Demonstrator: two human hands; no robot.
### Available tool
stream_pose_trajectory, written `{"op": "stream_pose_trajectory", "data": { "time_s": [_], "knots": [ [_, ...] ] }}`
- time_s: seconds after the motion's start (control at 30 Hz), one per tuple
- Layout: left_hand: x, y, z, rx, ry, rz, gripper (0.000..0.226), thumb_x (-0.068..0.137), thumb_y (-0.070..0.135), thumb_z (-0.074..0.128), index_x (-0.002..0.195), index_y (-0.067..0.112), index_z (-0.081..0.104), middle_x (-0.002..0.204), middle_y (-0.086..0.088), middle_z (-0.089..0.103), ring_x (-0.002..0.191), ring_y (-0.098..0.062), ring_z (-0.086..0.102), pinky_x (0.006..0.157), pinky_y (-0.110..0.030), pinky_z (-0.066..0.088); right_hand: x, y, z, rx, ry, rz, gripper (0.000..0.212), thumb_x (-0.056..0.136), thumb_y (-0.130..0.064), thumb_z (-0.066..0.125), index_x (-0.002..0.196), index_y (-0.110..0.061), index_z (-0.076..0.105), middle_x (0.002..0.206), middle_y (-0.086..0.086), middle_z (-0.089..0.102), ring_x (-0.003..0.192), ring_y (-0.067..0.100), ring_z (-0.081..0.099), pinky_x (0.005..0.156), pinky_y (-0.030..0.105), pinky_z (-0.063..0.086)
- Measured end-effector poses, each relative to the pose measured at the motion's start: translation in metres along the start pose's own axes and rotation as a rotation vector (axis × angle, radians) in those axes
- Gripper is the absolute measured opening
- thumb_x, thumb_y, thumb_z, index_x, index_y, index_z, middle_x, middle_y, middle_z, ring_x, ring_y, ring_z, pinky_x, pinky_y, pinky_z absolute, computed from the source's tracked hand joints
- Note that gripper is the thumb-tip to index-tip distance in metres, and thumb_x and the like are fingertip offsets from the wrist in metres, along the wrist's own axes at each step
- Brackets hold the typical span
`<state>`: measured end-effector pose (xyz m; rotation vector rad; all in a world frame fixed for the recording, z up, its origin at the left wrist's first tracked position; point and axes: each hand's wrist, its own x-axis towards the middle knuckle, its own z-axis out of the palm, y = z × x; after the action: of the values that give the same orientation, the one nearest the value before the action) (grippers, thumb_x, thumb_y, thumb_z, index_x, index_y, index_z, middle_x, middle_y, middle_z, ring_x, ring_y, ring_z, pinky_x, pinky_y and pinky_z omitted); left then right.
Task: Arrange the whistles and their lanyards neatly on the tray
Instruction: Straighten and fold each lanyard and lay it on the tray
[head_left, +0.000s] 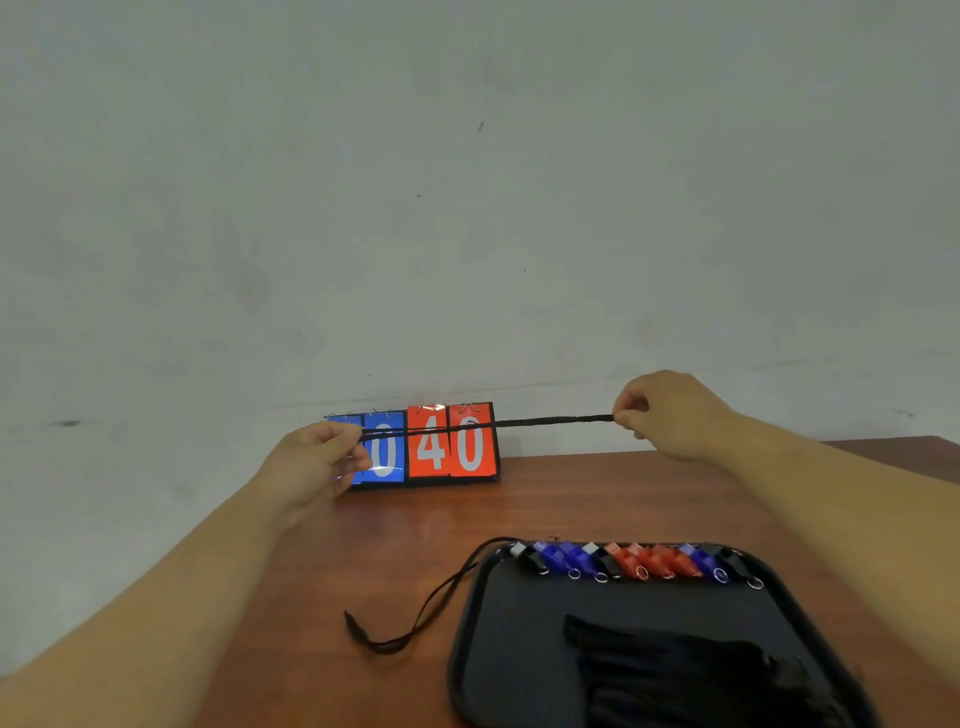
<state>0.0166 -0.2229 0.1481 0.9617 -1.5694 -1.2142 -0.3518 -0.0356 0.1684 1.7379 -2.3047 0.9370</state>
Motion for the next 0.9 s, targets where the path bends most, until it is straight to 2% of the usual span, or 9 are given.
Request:
{"op": "stream_pose_trajectory", "data": {
  "time_s": [0.13, 0.27, 0.43, 0.53, 0.6, 0.67, 0.73, 0.8, 0.9],
  "knots": [
    [-0.003, 0.005, 0.003, -0.093, 0.054, -0.017, 0.007, 0.101, 0.017, 0.065, 0.098, 0.011, 0.067, 0.084, -0.004, 0.070, 0.082, -0.016, 0.070, 0.076, -0.030, 0.050, -0.003, 0.001, -0.009, 0.049, 0.027, 0.015, 0.010, 0.096, -0.020, 0.064, 0.093, -0.018, 0.073, 0.090, -0.005, 0.072, 0.081, 0.008, 0.070, 0.066, 0.020, 0.048],
    [-0.005, 0.010, 0.004, -0.166, 0.041, -0.038, 0.003, 0.099, 0.010, 0.065, 0.100, 0.009, 0.069, 0.088, -0.007, 0.073, 0.086, -0.018, 0.071, 0.075, -0.029, 0.049, -0.006, 0.003, -0.016, 0.080, 0.035, 0.031, 0.011, 0.096, -0.019, 0.063, 0.091, -0.019, 0.073, 0.088, -0.007, 0.072, 0.080, 0.006, 0.070, 0.057, 0.019, 0.042],
    [-0.005, 0.020, 0.005, -0.425, 0.030, -0.063, 0.010, 0.097, 0.003, 0.065, 0.102, 0.010, 0.068, 0.087, -0.004, 0.077, 0.089, -0.017, 0.072, 0.083, -0.031, 0.051, -0.009, 0.010, -0.018, 0.129, 0.042, 0.075, 0.009, 0.094, -0.020, 0.067, 0.088, -0.021, 0.073, 0.088, -0.008, 0.073, 0.078, 0.004, 0.070, 0.062, 0.020, 0.046],
    [-0.006, 0.032, 0.015, -0.552, 0.039, -0.026, 0.010, 0.099, 0.006, 0.063, 0.107, 0.011, 0.067, 0.088, -0.002, 0.079, 0.099, -0.017, 0.072, 0.092, -0.033, 0.051, -0.010, 0.014, -0.017, 0.133, 0.009, 0.084, 0.007, 0.093, -0.021, 0.068, 0.089, -0.023, 0.074, 0.088, -0.005, 0.075, 0.081, 0.007, 0.070, 0.065, 0.020, 0.048],
    [-0.006, 0.042, 0.021, -0.665, 0.036, 0.005, 0.010, 0.100, 0.007, 0.062, 0.108, 0.011, 0.066, 0.097, -0.003, 0.078, 0.107, -0.021, 0.072, 0.098, -0.035, 0.051, -0.013, 0.013, -0.016, 0.143, -0.025, 0.081, 0.006, 0.093, -0.021, 0.070, 0.090, -0.023, 0.074, 0.086, -0.005, 0.075, 0.080, 0.007, 0.070, 0.064, 0.019, 0.047],
    [-0.005, 0.052, 0.028, -0.775, 0.027, 0.033, 0.006, 0.102, 0.008, 0.060, 0.103, 0.012, 0.064, 0.093, -0.003, 0.078, 0.111, -0.027, 0.073, 0.099, -0.041, 0.053, -0.015, 0.009, -0.014, 0.149, -0.068, 0.074, 0.005, 0.092, -0.020, 0.071, 0.090, -0.022, 0.075, 0.082, -0.007, 0.074, 0.075, 0.004, 0.069, 0.062, 0.018, 0.045],
    [-0.007, 0.061, 0.035, -0.884, 0.011, 0.058, 0.012, 0.105, 0.008, 0.055, 0.096, 0.012, 0.061, 0.082, -0.003, 0.076, 0.107, -0.029, 0.075, 0.099, -0.048, 0.053, -0.017, 0.003, -0.012, 0.105, -0.118, 0.050, 0.006, 0.091, -0.021, 0.071, 0.087, -0.023, 0.074, 0.078, -0.007, 0.074, 0.071, 0.004, 0.066, 0.062, 0.017, 0.043],
    [-0.008, 0.067, 0.043, -1.003, 0.009, 0.057, 0.014, 0.106, 0.006, 0.050, 0.096, 0.012, 0.057, 0.081, -0.005, 0.072, 0.098, -0.028, 0.078, 0.095, -0.052, 0.054, -0.018, -0.001, -0.010, 0.048, -0.171, 0.019, 0.006, 0.091, -0.022, 0.071, 0.085, -0.024, 0.074, 0.078, -0.006, 0.074, 0.070, 0.004, 0.064, 0.061, 0.016, 0.042],
    [-0.005, 0.070, 0.051, -1.125, -0.003, 0.016, 0.009, 0.105, 0.004, 0.050, 0.102, 0.010, 0.056, 0.085, -0.007, 0.066, 0.072, -0.018, 0.075, 0.085, -0.044, 0.060, -0.021, -0.004, -0.007, -0.006, -0.242, 0.000, 0.004, 0.091, -0.025, 0.072, 0.088, -0.022, 0.074, 0.083, -0.007, 0.073, 0.074, 0.003, 0.064, 0.062, 0.015, 0.042]
  ]
}}
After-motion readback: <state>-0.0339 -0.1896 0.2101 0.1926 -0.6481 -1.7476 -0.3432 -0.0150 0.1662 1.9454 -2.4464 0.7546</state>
